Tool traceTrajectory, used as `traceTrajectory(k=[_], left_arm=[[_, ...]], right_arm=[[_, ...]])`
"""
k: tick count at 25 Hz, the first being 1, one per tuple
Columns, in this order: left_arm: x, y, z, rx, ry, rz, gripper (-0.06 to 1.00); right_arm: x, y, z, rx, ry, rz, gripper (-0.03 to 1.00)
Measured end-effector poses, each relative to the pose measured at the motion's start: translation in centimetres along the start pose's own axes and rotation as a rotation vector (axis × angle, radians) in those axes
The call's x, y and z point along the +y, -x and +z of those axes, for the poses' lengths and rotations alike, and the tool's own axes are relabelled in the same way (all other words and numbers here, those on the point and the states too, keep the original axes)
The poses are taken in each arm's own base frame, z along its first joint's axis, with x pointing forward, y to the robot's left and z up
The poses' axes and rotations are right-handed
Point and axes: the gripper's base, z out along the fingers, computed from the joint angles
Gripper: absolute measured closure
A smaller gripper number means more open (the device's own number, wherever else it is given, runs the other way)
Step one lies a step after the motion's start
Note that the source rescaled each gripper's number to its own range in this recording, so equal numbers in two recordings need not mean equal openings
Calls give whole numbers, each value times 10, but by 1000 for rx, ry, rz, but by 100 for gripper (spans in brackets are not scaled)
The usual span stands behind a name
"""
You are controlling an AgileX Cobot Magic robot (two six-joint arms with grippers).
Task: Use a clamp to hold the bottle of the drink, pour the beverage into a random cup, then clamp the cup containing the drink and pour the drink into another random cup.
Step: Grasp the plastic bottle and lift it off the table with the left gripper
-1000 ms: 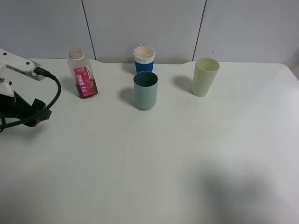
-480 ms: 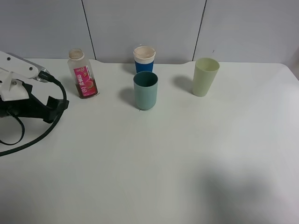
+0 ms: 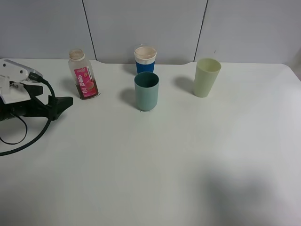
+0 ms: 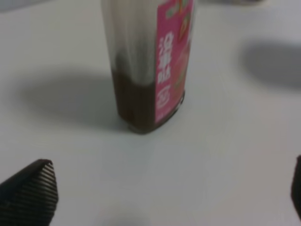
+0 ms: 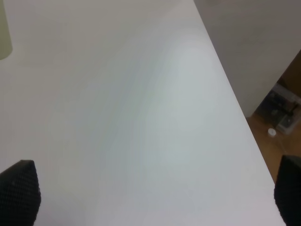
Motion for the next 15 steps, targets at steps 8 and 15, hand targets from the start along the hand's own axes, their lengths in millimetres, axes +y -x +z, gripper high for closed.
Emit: traceTrajectory(k=[8,15], left_arm=[[22,2,18,-29,-18,56,-6],[29,5,42,-59,-151,201,-6]], right_arm=[[0,0,0,0,0,0,-3],[0,0,0,0,0,0,-3]])
